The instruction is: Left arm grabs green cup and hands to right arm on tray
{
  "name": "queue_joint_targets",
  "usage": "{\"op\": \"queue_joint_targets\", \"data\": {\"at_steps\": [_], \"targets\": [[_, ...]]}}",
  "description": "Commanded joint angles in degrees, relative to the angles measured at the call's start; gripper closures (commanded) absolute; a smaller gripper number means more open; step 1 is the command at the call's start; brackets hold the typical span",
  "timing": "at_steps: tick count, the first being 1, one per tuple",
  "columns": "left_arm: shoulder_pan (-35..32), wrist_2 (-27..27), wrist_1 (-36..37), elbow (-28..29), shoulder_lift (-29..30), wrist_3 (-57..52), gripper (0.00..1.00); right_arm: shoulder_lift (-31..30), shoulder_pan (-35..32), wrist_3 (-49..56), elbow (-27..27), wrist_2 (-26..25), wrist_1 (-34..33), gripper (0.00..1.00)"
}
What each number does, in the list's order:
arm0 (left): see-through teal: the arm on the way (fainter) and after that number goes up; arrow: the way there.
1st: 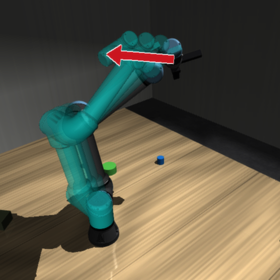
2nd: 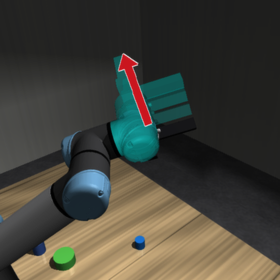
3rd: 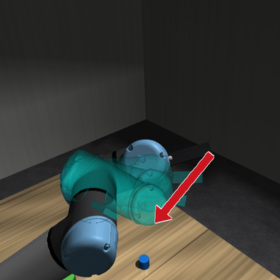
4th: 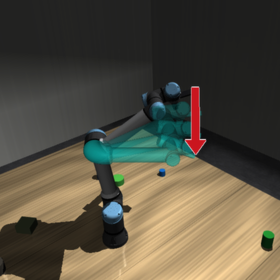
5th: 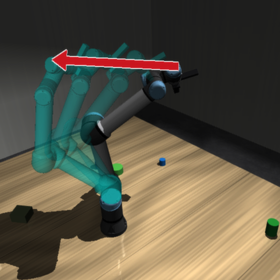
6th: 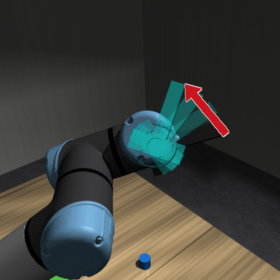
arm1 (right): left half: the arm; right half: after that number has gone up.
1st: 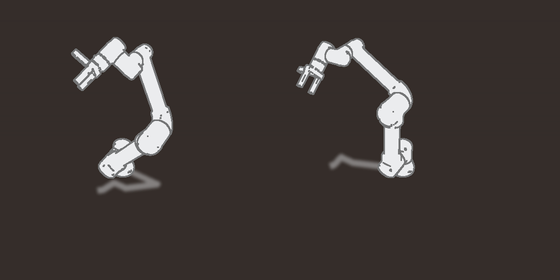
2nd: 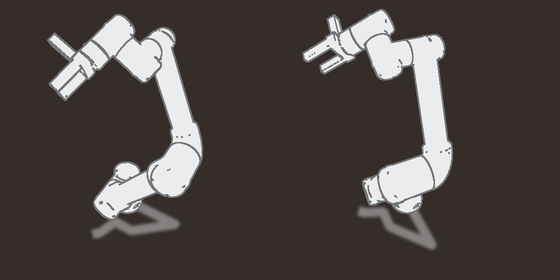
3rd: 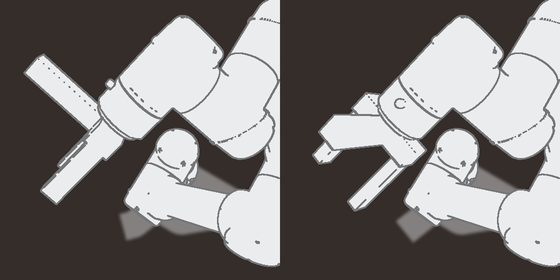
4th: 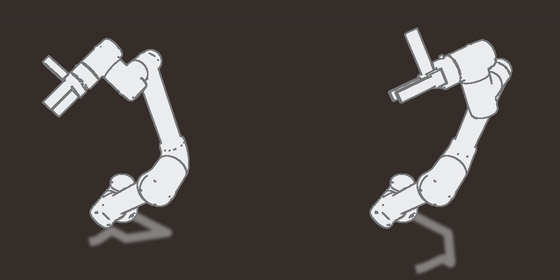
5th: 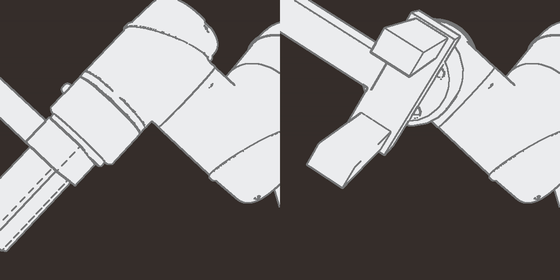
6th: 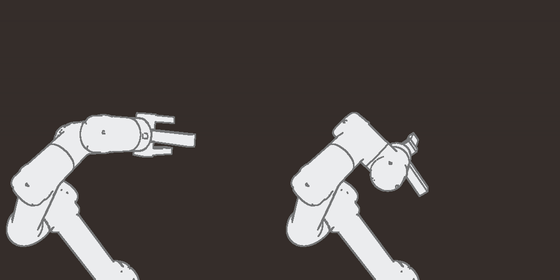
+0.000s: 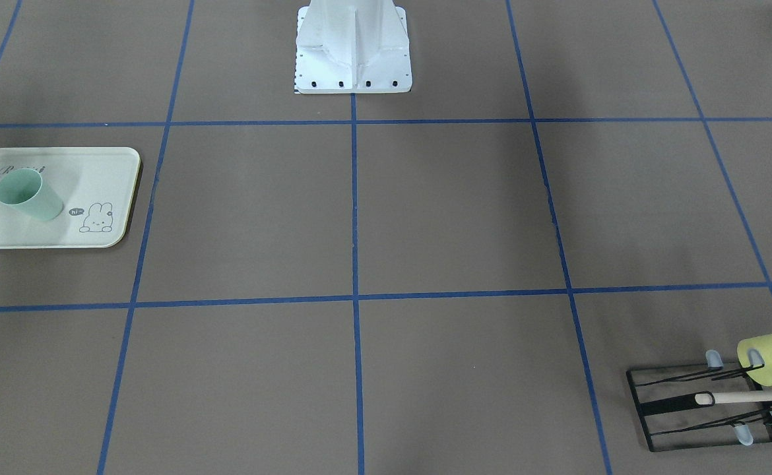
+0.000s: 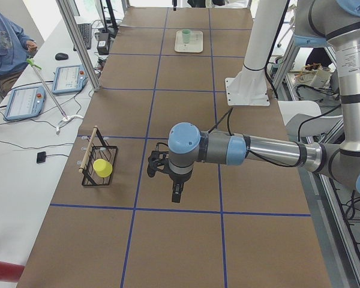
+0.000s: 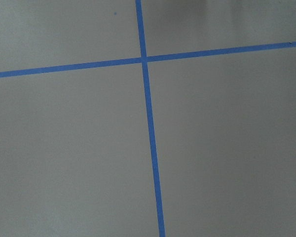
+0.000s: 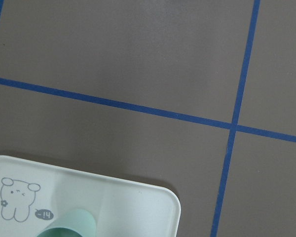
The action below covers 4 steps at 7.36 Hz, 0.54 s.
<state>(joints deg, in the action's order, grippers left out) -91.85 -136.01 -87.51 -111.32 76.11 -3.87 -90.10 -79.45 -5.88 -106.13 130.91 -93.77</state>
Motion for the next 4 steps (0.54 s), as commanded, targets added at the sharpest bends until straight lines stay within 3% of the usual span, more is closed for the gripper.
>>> {"op": "queue_joint_targets", "data": {"at_steps": [1,4], "targets": [[0.0,-0.05,-0.03,-0.04,0.09,0.09,0.0,-0.34,-0.09,-0.27,-0.04,0.14,-0.01,0.01],[0.09,0.39,-0.12,0.13,0.09,-0.08,0.0,-3.49,-1.14,-0.27,-0.4,2.06,0.08,0.01]]}}
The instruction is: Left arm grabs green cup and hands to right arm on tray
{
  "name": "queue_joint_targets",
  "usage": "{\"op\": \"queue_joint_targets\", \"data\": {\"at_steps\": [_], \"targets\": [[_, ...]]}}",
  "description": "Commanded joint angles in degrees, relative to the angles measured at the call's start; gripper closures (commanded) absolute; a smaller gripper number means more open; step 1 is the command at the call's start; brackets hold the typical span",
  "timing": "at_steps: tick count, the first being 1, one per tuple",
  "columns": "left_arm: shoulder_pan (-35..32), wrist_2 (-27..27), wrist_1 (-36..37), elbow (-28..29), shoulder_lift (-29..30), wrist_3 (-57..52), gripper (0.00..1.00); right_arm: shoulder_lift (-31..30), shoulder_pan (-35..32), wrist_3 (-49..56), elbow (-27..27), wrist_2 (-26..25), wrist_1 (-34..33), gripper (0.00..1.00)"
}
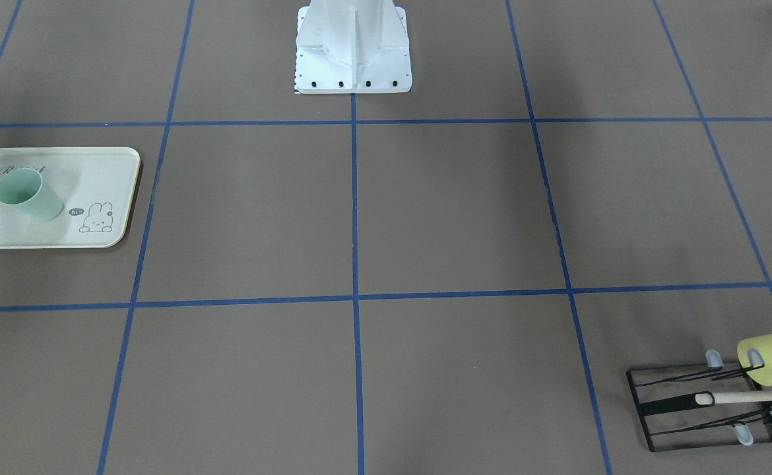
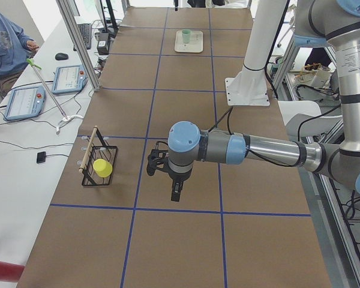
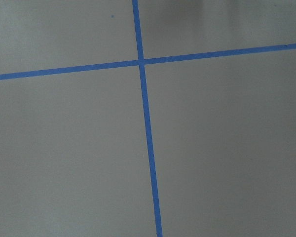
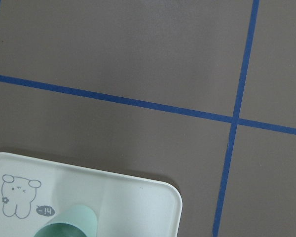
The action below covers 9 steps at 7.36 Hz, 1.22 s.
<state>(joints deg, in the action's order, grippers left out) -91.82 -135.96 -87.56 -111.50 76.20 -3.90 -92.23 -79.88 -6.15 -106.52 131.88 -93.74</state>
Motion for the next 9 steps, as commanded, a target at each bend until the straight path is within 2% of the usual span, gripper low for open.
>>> {"op": "queue_joint_targets", "data": {"at_steps": [1,4,9], "targets": [[0.06,0.44,0.02,0.32,-0.08,0.03,0.0,-2.86,-1.93,0.08,-0.01,3.1,0.05,0.01],[0.24,0.52,-0.24,0.4,1.41,5.37,0.0,-5.58,-6.16,0.87,0.26,3.29,0.49,0.0],[0.32,0.35,-0.95,0.58,2.28,5.92,0.0,-4.99,-6.17,0.08,0.34,3.21,1.81,0.01]]}}
